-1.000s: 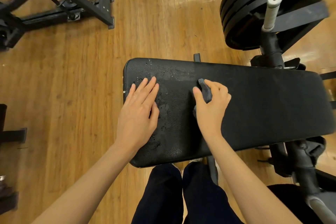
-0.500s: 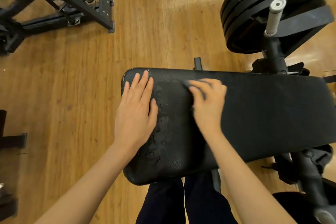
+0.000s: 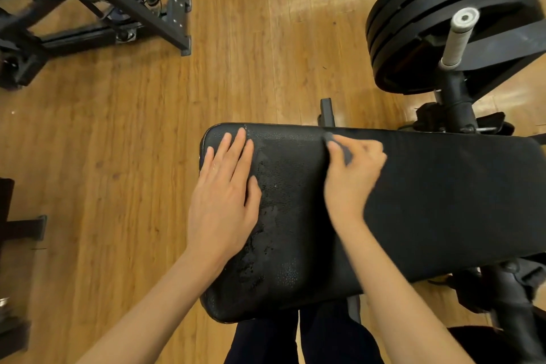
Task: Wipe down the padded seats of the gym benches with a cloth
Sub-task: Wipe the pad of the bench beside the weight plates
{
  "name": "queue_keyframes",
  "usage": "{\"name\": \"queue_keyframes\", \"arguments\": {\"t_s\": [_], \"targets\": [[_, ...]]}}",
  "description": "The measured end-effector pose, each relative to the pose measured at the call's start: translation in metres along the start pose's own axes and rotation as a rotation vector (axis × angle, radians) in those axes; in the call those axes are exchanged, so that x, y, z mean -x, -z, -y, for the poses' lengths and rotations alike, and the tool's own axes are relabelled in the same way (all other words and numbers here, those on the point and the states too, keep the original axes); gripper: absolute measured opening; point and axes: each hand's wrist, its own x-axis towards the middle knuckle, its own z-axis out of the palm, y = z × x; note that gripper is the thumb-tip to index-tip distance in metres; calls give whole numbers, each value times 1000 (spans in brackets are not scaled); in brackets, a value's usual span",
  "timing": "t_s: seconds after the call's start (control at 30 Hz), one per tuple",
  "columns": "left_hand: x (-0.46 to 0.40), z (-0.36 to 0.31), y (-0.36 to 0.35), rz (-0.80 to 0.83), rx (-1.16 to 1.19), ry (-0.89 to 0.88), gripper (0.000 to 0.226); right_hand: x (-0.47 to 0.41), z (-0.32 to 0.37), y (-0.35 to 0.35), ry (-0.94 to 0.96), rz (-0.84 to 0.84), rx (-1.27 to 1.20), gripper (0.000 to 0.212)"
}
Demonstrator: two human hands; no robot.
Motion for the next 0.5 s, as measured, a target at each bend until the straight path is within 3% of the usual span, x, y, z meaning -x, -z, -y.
{"name": "queue_keyframes", "arguments": {"t_s": [0.1, 0.2, 0.33, 0.4, 0.5], "targets": [[1, 0, 0, 8, -9, 0, 55, 14, 40, -30, 218, 165, -53, 13], [1, 0, 1, 11, -7, -7, 55, -5, 23, -14, 390, 244, 6, 14], [0, 0, 0, 1, -6, -5, 55, -26, -6, 10, 26, 78, -29, 15], [0, 0, 0, 4, -4, -6, 55, -8, 21, -14, 66, 73, -32, 13], [1, 1, 0, 12, -15, -17, 56, 16, 54, -37, 296, 265, -54, 15]]}}
